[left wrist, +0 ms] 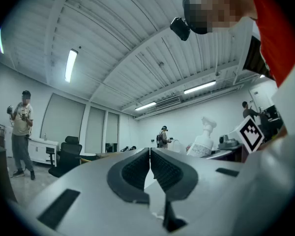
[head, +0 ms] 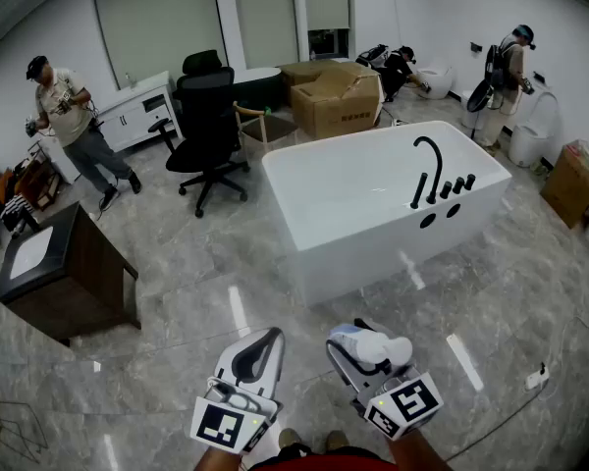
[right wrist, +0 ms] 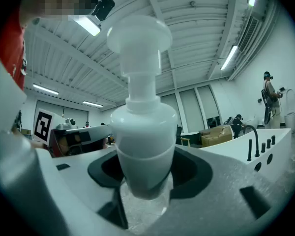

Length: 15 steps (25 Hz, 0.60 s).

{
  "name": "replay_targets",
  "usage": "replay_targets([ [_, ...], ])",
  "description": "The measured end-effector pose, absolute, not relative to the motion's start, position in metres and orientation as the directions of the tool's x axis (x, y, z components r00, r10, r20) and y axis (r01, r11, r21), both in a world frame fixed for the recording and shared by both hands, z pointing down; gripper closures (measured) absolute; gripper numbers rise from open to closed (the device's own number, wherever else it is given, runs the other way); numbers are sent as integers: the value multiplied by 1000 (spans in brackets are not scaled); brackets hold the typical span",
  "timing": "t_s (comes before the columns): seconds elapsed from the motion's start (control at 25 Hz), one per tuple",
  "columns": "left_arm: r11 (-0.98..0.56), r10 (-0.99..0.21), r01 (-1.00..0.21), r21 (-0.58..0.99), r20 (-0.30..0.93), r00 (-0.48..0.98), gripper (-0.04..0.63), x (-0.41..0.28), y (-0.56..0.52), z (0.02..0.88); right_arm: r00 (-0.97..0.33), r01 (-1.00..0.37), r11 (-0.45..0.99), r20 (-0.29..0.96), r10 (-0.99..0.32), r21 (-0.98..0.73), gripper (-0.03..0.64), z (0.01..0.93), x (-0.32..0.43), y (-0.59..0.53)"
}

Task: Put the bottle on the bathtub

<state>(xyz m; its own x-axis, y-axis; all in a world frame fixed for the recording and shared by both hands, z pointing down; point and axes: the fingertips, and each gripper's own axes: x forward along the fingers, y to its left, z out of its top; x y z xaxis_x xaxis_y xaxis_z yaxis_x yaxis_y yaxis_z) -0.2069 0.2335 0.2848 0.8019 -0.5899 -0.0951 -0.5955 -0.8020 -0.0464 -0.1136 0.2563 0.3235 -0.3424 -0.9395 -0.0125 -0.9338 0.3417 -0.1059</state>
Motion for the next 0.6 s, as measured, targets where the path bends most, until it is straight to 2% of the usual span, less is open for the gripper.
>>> replay_targets([
  [0.2, -785, -604, -616, -59, -145, 784, 583, -189, 240, 271, -356, -927, 355, -14, -934, -117, 371, 323, -98, 265],
  [0.6, -784, -606, -615, -81, -109, 788, 583, -143, 249, 277, -363, -926, 362, -15, -932, -104, 371, 328, -46, 274],
])
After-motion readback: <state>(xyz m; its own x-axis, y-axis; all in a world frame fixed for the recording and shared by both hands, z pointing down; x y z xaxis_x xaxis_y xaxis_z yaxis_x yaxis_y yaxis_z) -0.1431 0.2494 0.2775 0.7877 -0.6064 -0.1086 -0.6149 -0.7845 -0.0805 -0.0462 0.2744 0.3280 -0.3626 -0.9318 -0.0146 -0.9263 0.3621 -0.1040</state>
